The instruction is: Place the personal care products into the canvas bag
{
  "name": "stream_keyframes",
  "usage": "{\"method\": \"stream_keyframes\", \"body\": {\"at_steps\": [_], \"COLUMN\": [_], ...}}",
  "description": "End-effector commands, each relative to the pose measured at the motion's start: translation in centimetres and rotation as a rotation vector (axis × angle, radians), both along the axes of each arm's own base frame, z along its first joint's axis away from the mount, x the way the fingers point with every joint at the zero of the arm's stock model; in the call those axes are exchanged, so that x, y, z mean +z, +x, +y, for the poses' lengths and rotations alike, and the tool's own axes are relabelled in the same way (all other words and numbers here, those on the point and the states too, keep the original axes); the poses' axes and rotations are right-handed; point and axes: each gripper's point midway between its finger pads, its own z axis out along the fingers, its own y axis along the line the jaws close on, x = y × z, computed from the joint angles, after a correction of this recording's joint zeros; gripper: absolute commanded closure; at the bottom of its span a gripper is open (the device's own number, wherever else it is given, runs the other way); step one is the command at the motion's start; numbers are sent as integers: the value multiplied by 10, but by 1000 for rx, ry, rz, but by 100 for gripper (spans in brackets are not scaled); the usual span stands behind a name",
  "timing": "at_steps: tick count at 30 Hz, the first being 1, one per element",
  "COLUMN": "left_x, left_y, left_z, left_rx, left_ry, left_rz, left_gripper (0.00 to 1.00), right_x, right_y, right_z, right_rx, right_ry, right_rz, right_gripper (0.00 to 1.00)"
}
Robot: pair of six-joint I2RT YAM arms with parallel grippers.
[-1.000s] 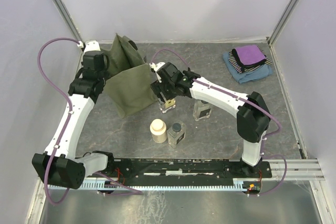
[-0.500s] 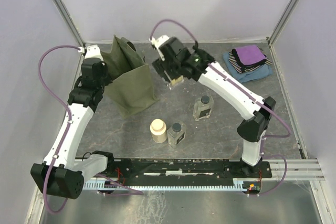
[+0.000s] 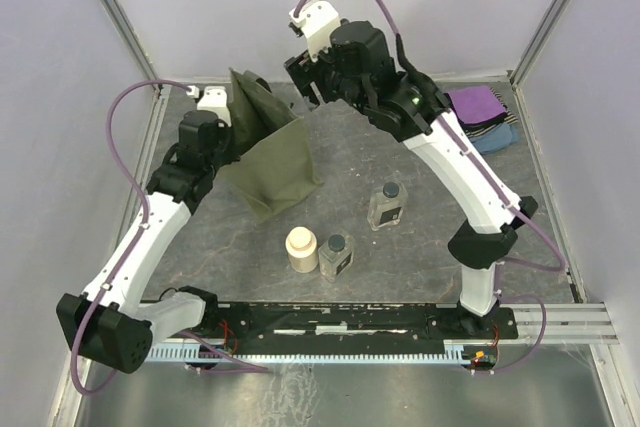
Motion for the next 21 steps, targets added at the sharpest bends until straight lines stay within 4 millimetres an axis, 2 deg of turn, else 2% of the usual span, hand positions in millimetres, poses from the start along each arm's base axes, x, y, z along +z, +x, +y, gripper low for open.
{"method": "stream_keyframes", "body": {"at_steps": [1,4,8,12,16,18,21], "left_x": [-4,-5,-9,-12,-12,-8,3], "left_y": [1,0,-4,-6,-5,-4,-3], "left_z": [-37,-59,-80,-95,-98,-97,-98], "left_rx": [-149,-206,-253,-283,-279,-272,-268], "left_ry": [3,-13,-14,-12,-8,-14,-31], "left_rz": [-16,-16,-10,-2,-5,-18,-45], "left_gripper": [97,97,97,97,97,97,97], "right_x": [75,80,93,106,114,112,93], "right_y": [-4,-8,-14,-22,-31,-34,-36], "right_z": [25,34,35,31,28,27,33], "right_rx": [118,163,189,211,234,245,262], "right_ry": [211,245,285,308,320,320,308], "right_rz": [-199,-201,-220,-244,-256,-243,-179], "right_gripper": [100,100,100,100,100,100,100]}}
